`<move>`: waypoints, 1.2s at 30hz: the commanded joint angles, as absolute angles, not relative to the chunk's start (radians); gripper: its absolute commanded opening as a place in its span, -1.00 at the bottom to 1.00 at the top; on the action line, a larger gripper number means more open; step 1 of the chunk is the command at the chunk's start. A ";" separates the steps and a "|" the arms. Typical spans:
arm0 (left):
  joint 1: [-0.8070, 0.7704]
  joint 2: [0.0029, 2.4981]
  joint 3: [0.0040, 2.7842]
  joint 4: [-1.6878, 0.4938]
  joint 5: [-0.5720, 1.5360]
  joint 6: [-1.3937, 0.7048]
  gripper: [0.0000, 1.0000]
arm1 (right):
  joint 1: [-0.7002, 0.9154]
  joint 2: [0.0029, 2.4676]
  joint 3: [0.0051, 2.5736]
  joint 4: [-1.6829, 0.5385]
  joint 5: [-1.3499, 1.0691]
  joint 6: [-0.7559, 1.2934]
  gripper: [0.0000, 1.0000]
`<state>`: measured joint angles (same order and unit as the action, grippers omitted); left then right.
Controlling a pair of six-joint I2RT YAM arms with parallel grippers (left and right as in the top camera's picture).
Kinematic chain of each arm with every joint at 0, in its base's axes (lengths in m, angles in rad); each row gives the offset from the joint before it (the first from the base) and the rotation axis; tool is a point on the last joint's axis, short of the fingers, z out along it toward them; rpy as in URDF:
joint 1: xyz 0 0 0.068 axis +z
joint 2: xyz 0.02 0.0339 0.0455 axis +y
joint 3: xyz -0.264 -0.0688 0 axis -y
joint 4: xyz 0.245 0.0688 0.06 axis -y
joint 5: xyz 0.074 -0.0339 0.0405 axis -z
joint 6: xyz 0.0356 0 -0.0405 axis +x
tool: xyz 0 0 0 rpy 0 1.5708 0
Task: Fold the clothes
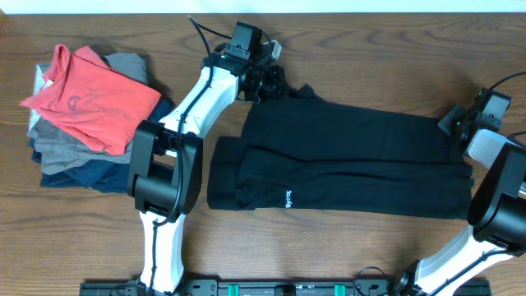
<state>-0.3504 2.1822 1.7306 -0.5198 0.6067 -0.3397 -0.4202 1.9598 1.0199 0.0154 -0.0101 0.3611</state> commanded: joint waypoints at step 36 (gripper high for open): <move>-0.390 1.980 1.718 -1.477 0.617 -0.097 -0.88 | -0.466 1.593 1.002 -0.851 0.335 0.456 -0.88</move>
<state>-0.3729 1.9770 1.7271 -1.4597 0.6189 -0.1215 -0.4591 1.6081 1.0027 -0.8482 0.2810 0.4305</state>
